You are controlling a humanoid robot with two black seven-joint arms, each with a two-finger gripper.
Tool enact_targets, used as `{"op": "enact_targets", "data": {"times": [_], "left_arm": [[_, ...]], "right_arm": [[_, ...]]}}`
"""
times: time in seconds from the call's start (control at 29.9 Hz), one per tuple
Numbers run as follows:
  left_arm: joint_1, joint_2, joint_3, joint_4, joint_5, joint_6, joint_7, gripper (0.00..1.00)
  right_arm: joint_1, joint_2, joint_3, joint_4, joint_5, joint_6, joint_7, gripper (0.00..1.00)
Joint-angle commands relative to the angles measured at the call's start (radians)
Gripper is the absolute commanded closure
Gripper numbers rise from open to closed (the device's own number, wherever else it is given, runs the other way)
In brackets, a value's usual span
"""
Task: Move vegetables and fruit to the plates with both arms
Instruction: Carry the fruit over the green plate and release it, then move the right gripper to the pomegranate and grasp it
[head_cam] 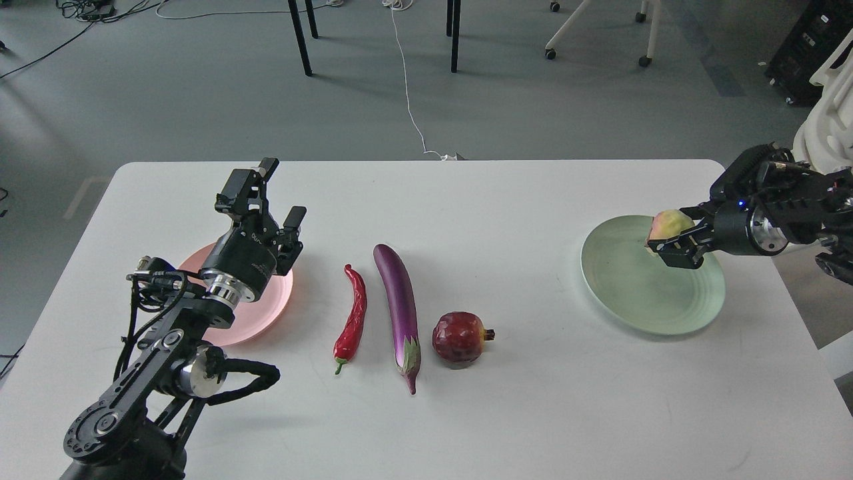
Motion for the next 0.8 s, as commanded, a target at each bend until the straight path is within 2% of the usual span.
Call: {"op": "enact_targets", "data": {"times": [0.0,0.13,0.23,0.4,0.67,0.77], "left_arm": [[0.002,0.0,0.0,0.001,0.0,0.0,-0.001,0.01],[0.002,0.0,0.0,0.001,0.0,0.0,-0.001,0.01],[0.002,0.0,0.0,-0.001,0.0,0.0,-0.001,0.01],[0.002,0.0,0.0,-0.001,0.0,0.0,-0.001,0.01],[0.002,0.0,0.0,-0.001,0.001,0.0,-0.001,0.01],[0.002,0.0,0.0,0.001,0.0,0.0,-0.001,0.01]], "right_arm": [[-0.021,0.001,0.001,-0.039,0.001,-0.002,0.0,0.35],[-0.04,0.003,0.002,-0.059,0.001,-0.009,0.0,0.28],[-0.043,0.01,0.002,-0.06,0.004,-0.014,0.0,0.17],[-0.045,0.026,0.005,-0.057,0.008,-0.015,0.0,0.1],[-0.025,0.013,0.007,-0.04,0.012,-0.028,0.0,0.05],[0.038,-0.005,0.019,0.018,0.015,-0.051,0.0,0.04]]}}
